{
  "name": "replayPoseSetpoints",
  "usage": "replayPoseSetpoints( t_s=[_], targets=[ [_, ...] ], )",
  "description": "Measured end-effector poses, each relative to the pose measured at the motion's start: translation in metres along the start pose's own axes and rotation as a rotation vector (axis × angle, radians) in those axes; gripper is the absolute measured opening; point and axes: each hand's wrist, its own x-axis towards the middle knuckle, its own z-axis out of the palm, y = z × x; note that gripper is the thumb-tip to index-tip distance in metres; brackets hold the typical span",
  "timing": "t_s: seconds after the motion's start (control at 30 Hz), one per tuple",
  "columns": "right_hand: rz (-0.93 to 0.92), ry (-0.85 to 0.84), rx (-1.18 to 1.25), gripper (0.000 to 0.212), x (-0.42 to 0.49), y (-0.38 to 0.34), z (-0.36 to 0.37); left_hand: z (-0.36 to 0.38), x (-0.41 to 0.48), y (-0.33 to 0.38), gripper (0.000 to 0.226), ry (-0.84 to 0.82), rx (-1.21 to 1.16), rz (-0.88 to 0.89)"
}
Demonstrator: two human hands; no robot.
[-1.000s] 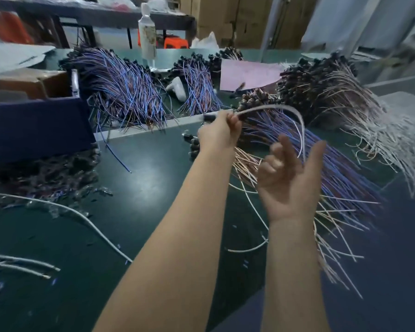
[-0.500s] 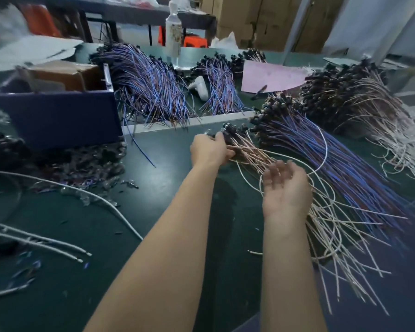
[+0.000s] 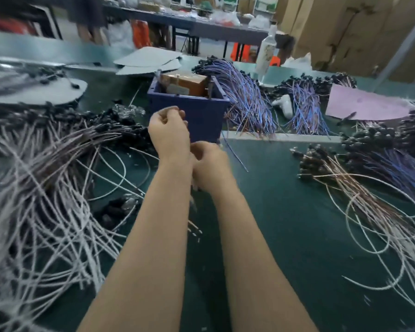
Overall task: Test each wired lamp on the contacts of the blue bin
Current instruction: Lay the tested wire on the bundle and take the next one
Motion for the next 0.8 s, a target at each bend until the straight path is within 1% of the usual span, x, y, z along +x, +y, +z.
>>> replayPoseSetpoints(
  t_s=[0.1,0.17,0.23,0.33,0.4,0.43,0.5,0.57,0.6,0.63,0.7,0.73,0.8],
  targets=[
    [-0.054,-0.080,-0.160,0.020,0.014,-0.019,0.042,-0.028,0.017,0.010,0.010,0.114,-0.041,-0.013],
    [-0.044,-0.082,-0.324,0.024,0.022,-0.026,0.063,-0.042,0.025,0.016,0.008,0.196,-0.038,-0.017],
    [-0.011,-0.071,-0.433,0.026,0.026,-0.029,0.078,-0.054,0.031,0.020,0.006,0.256,-0.022,-0.026],
    [-0.011,-0.024,-0.470,0.024,0.028,-0.028,0.092,-0.064,0.038,0.022,0.005,0.316,-0.042,-0.057],
    [-0.018,0.012,-0.396,0.024,0.031,-0.027,0.094,-0.066,0.041,0.022,0.006,0.341,-0.054,-0.066],
    [-0.015,0.047,-0.301,0.023,0.033,-0.028,0.090,-0.066,0.042,0.021,0.006,0.351,-0.046,-0.056],
    [-0.032,0.166,-0.012,0.018,0.038,-0.031,0.075,-0.064,0.041,0.019,0.009,0.340,0.003,-0.002],
    [-0.041,0.277,0.365,0.010,0.042,-0.036,0.050,-0.056,0.039,0.016,0.018,0.233,0.090,0.037],
    [-0.023,0.304,0.586,0.010,0.044,-0.039,0.036,-0.050,0.036,0.014,0.022,0.124,0.150,0.028],
    [-0.005,0.310,0.831,0.013,0.045,-0.041,0.021,-0.043,0.031,0.013,0.022,-0.019,0.215,0.007],
    [0.007,0.312,1.307,0.016,0.046,-0.042,-0.007,-0.027,0.018,0.010,0.028,-0.347,0.381,-0.036],
    [0.005,0.326,1.487,0.017,0.047,-0.039,-0.020,-0.019,0.012,0.008,0.035,-0.486,0.491,-0.019],
    [-0.007,0.387,1.699,0.016,0.047,-0.029,-0.041,-0.007,0.002,0.004,0.043,-0.668,0.638,0.040]
  ],
)
